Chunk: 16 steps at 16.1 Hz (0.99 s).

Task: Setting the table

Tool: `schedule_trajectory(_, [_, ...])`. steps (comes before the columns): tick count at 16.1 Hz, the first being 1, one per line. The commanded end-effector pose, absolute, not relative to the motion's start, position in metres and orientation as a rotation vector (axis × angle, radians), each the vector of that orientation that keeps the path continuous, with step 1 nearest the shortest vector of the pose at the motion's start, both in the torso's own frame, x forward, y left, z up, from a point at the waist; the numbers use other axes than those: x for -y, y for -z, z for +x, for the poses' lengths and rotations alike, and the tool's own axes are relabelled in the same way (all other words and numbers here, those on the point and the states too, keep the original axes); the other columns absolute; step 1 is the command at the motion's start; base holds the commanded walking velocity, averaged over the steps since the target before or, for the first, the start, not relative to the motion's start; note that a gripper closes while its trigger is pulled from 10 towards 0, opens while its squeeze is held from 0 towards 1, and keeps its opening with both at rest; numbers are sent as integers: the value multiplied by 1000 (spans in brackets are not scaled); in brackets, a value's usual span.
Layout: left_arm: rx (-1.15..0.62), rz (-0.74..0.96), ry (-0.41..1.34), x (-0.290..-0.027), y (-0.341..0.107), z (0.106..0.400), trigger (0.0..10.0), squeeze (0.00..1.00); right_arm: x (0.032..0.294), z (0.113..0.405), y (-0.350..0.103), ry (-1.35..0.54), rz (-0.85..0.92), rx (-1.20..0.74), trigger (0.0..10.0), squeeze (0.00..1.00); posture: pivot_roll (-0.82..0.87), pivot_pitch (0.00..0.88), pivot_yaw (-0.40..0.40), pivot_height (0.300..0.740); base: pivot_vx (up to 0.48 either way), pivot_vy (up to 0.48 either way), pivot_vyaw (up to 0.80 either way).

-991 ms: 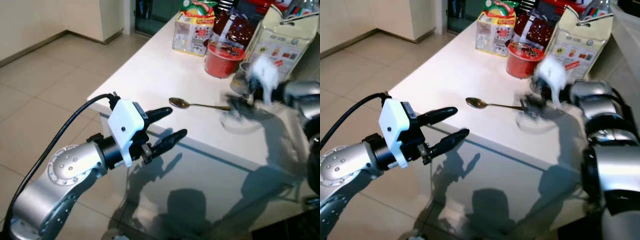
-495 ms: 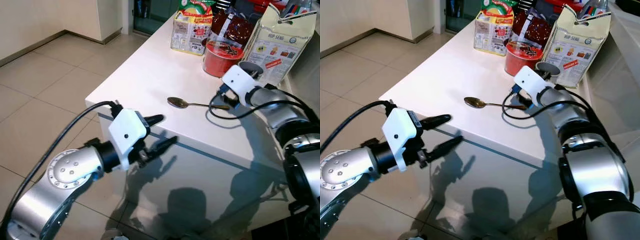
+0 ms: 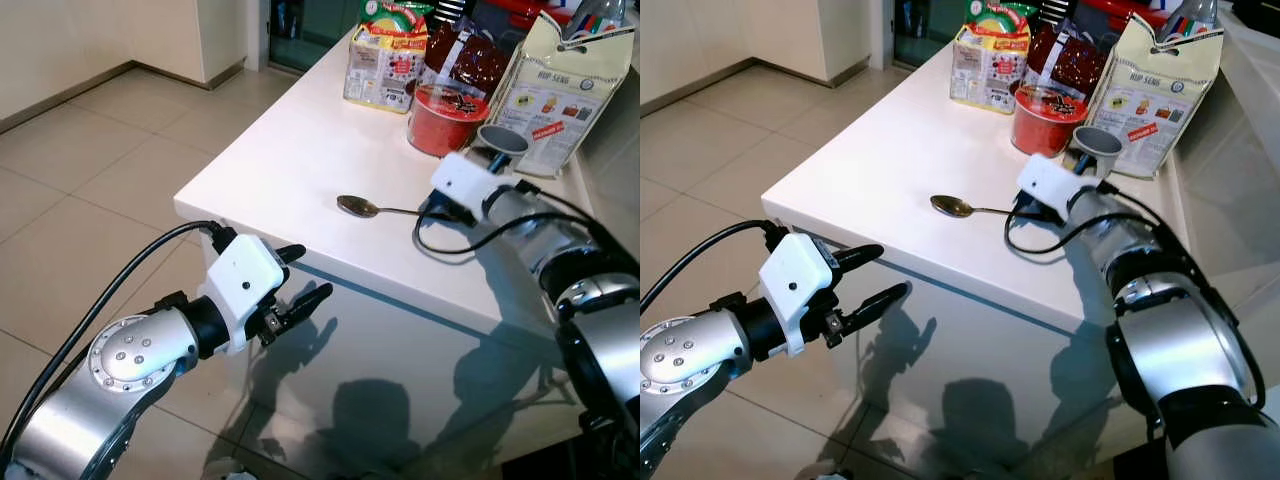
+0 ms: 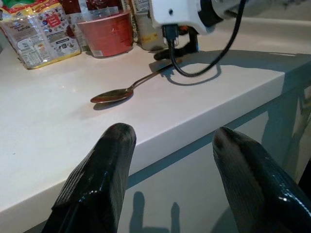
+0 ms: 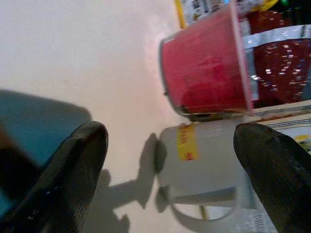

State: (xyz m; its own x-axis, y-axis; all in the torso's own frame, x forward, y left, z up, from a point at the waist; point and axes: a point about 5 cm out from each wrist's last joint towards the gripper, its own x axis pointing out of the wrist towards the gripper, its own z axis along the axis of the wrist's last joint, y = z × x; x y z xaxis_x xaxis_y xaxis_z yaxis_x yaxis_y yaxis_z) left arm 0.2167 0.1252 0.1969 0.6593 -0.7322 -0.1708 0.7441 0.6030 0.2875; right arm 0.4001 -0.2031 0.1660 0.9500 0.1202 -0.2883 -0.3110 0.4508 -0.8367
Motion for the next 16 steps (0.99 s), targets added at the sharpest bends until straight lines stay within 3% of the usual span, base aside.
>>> schedule_trajectory(1, [-26,356,877,-120,-199,215,10000,0,207,395,-154,-314,-1061,-249,10000,0,193,0,-129,740,0,0,0])
schedule_trajectory(6, [-23,352,900,-119,-200,213,10000,0,210,386,-150,-554,-933,-325,10000,0,190,0,-130,740,0,0,0])
schedule_trajectory(12, [3,335,917,-114,-201,217,10000,0,225,378,-186,-798,-684,-204,10000,0,146,0,-124,740,0,0,0])
schedule_trajectory(16, [15,328,925,-111,-201,220,10000,0,222,368,-177,-942,-611,-190,10000,0,135,0,-121,740,0,0,0])
